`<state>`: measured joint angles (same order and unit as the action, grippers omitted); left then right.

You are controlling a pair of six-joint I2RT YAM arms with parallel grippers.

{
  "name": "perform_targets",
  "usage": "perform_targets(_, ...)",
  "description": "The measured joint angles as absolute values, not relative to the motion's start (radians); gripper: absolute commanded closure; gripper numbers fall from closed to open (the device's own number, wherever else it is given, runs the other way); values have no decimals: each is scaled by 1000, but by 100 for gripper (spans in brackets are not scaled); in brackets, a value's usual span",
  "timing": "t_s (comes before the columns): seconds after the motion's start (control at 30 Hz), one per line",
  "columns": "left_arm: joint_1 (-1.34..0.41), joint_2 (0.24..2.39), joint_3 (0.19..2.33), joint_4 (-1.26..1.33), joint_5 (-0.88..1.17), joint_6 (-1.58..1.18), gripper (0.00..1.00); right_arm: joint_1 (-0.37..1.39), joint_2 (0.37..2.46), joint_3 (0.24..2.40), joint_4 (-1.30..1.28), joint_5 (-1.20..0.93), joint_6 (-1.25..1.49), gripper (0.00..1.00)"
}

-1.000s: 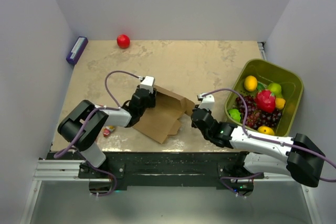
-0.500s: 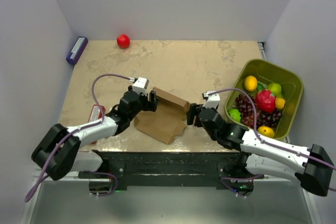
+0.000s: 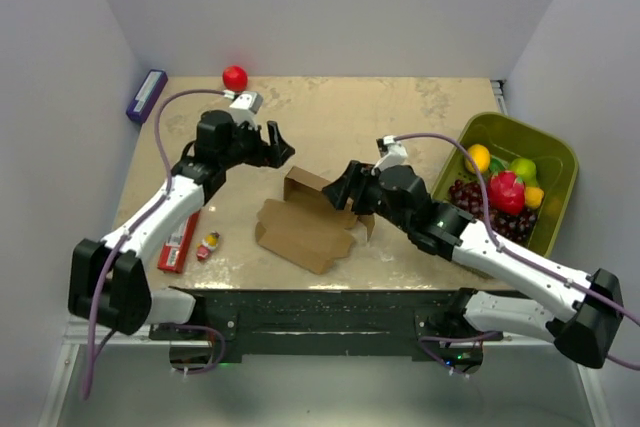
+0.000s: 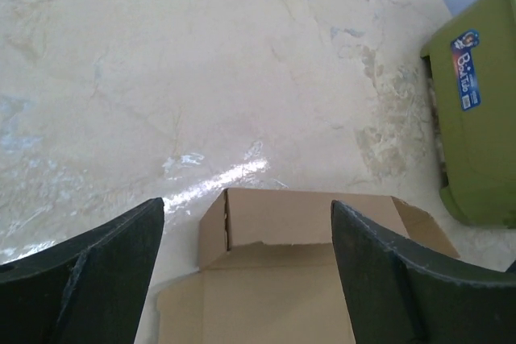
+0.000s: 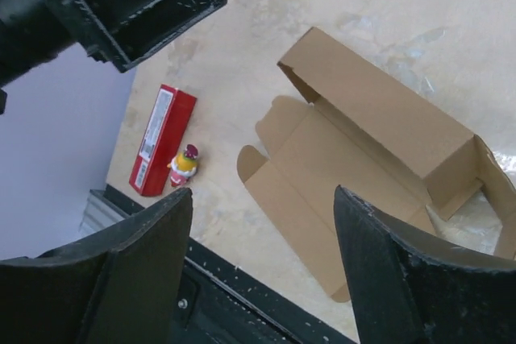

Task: Fold the paper box

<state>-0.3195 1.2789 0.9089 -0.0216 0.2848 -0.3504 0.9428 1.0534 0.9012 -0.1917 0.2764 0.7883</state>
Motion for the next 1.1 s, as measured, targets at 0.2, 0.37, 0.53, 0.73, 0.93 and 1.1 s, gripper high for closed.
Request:
perform_targets(0.2,-302,1512,1022,-132,417,-280,15,692,1110,727,-129,102,879,37)
perform_targets(0.37,-295,1622,1061,-208,455,-245,20,690,1125,687,-109,47,921,39)
perform_targets(0.53,-295,1651,1069,-209,480,-240,27,689,1126,672,-62,34,950,39)
perform_targets(0.73,-295,1651,1066,-202,480,-239,38,686,1127,649,-44,33,969,41)
perform_targets(0.93,-295,1649,1030,-186,488,-241,48,686,1141,632,-19,34,984,42)
perform_targets(1.1,-295,1630,1001,-165,508,-243,58,686,1157,626,-5,35,989,43)
